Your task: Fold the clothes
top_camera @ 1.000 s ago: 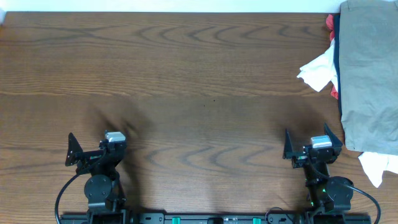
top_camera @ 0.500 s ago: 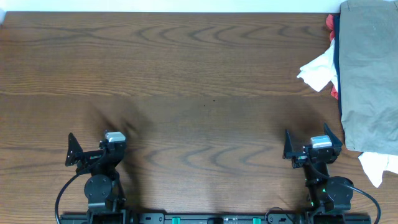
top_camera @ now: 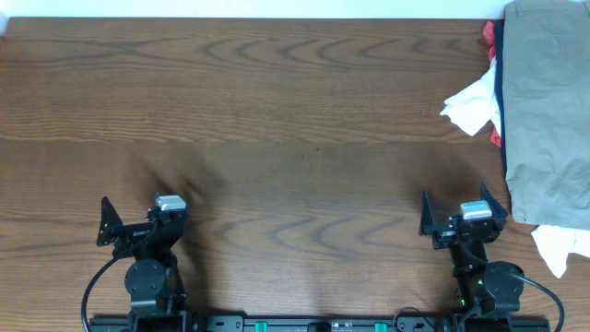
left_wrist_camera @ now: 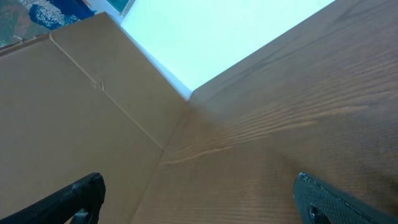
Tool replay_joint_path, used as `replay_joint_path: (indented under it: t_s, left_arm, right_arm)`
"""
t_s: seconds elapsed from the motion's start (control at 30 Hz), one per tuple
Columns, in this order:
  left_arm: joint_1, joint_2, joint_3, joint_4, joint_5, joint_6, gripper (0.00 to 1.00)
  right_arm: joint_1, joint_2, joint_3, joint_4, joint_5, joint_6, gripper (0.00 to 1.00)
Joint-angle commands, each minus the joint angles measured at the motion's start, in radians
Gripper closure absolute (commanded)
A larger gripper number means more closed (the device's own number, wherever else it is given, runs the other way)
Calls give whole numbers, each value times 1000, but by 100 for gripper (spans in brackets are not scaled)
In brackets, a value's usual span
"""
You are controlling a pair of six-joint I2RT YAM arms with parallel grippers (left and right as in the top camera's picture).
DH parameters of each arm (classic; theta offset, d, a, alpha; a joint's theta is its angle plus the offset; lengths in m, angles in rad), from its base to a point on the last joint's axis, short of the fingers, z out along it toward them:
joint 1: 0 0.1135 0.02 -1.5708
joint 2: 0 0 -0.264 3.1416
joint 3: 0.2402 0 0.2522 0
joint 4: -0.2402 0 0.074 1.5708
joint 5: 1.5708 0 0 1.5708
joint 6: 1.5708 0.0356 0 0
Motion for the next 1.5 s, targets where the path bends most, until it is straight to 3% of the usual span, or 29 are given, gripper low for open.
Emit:
replay_joint_path:
  t_s: [0.0, 0.47, 1.03, 1.23, 1.37, 1.47]
  left_arm:
    - [4, -3, -18, -33, -25, 3, 2]
    - [4, -3, -18, -33, -25, 3, 2]
    - [4, -3, -18, -31, -23, 6, 2]
    - [4, -3, -18, -48, 214, 0, 2]
    - [4, -3, -18, -43, 379, -128, 2]
    - [4, -3, -13, -37, 393, -375, 2]
  right_arm:
    - [10, -1, -1, 1, 3, -21, 1]
    - [10, -1, -1, 0, 33, -41, 1]
    - [10, -1, -1, 150, 24, -29, 1]
    - [10, -1, -1, 168, 24, -21, 1]
    - [10, -1, 0, 173, 25, 25, 1]
    - [9, -1, 11, 172, 24, 71, 1]
